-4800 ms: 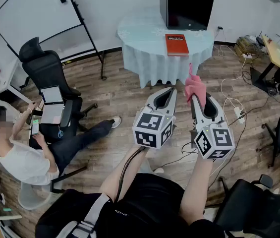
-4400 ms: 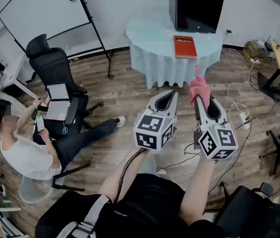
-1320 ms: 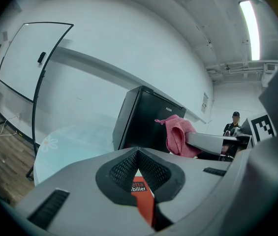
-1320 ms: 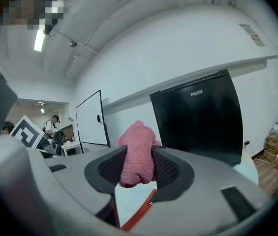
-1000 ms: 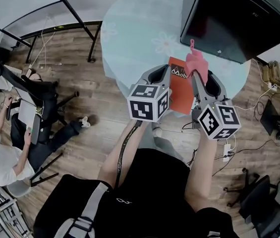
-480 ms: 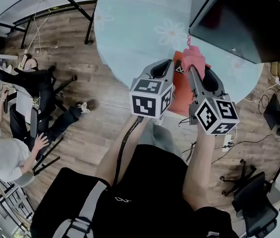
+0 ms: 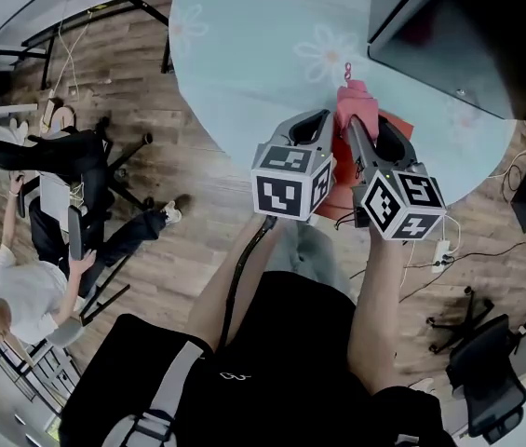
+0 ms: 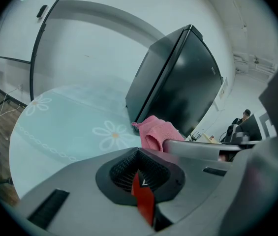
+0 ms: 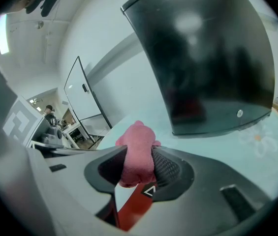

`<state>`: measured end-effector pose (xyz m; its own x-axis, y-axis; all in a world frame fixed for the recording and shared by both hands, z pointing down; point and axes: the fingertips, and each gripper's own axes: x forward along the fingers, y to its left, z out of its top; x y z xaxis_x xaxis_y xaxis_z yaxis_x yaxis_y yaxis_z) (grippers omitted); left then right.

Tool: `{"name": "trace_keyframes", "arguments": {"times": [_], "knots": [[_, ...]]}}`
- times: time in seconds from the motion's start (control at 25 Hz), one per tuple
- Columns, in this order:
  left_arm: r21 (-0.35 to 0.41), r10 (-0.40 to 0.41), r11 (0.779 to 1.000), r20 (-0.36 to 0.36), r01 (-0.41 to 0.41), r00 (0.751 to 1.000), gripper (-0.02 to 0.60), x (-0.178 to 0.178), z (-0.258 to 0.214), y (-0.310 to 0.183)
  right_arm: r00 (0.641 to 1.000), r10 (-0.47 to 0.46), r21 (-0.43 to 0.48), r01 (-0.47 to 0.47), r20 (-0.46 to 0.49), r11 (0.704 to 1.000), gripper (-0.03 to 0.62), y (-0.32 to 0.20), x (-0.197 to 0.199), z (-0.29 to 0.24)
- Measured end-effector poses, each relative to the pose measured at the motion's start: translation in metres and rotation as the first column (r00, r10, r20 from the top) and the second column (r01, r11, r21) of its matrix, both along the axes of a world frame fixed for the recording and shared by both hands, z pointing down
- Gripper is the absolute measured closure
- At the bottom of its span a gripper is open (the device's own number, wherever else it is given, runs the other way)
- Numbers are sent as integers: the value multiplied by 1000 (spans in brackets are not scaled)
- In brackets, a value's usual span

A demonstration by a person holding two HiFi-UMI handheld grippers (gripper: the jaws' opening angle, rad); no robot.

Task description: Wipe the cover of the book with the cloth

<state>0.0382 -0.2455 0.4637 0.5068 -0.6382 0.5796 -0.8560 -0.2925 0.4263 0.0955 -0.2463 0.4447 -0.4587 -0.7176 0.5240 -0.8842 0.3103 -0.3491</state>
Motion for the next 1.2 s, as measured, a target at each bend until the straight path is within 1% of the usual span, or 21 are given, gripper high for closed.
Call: {"name": "trace_keyframes", "arguments": {"times": [0.2, 0.52, 0.6, 0.8, 1.2], "knots": [[-23, 1, 1000, 17, 0, 1000, 568, -3, 13, -9, 1000, 11, -51, -11, -2, 999, 442, -4, -6, 24], [-82, 4, 997, 35, -1, 999, 568, -9, 39, -13, 999, 42, -134, -41, 5, 990, 442, -7, -6, 59], [-93, 6, 996, 39, -2, 999, 568, -8, 44, -15, 999, 50, -137, -48, 13, 989, 442, -8, -5, 62], [-115, 43, 993, 44, -38, 998, 568, 3, 53, -11, 998, 60, -143, -55, 29, 988, 439, -7, -2, 66], [-113, 95, 990, 43, -89, 995, 568, 23, 53, -15, 994, 104, -146, -97, 39, 985, 437, -8, 13, 68]]}}
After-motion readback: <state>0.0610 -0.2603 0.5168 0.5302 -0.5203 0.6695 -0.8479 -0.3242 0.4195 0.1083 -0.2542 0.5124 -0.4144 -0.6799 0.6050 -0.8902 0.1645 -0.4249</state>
